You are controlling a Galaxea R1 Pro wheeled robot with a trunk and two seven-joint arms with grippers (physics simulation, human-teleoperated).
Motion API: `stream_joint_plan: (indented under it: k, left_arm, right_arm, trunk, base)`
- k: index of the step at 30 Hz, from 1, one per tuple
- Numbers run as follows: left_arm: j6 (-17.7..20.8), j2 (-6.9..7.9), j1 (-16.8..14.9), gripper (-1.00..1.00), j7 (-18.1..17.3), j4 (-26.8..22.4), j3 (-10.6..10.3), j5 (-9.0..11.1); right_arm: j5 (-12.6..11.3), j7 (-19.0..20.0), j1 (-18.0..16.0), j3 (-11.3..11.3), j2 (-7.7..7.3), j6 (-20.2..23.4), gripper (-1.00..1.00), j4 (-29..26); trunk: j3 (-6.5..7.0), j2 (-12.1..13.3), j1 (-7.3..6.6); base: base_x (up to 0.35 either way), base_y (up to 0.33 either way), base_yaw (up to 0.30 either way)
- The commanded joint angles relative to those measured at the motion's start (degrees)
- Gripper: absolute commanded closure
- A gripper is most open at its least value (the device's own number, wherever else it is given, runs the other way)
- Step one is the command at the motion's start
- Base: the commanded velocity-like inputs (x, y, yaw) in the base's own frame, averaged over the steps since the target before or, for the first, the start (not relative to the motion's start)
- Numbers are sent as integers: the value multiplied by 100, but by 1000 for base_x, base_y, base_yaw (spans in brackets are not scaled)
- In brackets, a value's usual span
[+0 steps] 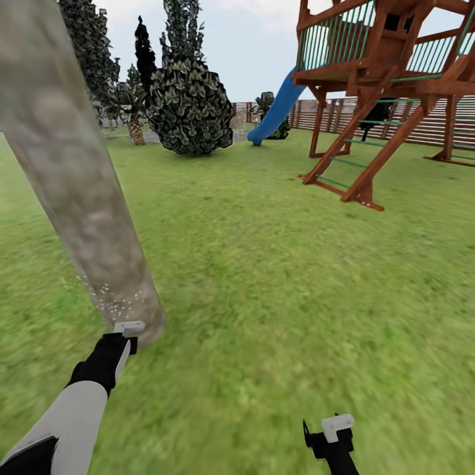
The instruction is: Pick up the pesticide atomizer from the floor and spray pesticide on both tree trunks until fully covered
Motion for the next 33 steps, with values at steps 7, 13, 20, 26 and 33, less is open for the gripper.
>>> stream_joint_plan:
  k: [7, 13, 20, 26, 33]
  left_arm:
    - [24, -8, -5, 100, 5, -5, 10, -11]
    - [22, -12, -5, 100, 5, -5, 10, -1]
    - [23, -12, -5, 100, 5, -5, 8, 6]
    - [22, -12, -5, 100, 5, -5, 1, 6]
    - [21, -15, -5, 100, 5, -5, 1, 6]
  right_arm:
    - [35, -60, -2, 44, -1, 2, -100, 3]
    - [35, -60, -2, 44, 1, 2, -100, 3]
    - [35, -60, -2, 44, -7, 2, -100, 3]
    - [35, -60, -2, 44, -4, 2, -100, 3]
    - [35, -60, -2, 44, 1, 2, -100, 3]
  trunk:
    - [-5, -2, 0]
    - [-5, -2, 0]
    - [-5, -2, 0]
    - [-5, -2, 0]
    - [-5, -2, 0]
  base:
    - [140, -250, 272]
    - [140, -250, 277]
    - [137, -251, 176]
    - [65, -268, 2]
    - [1, -274, 148]
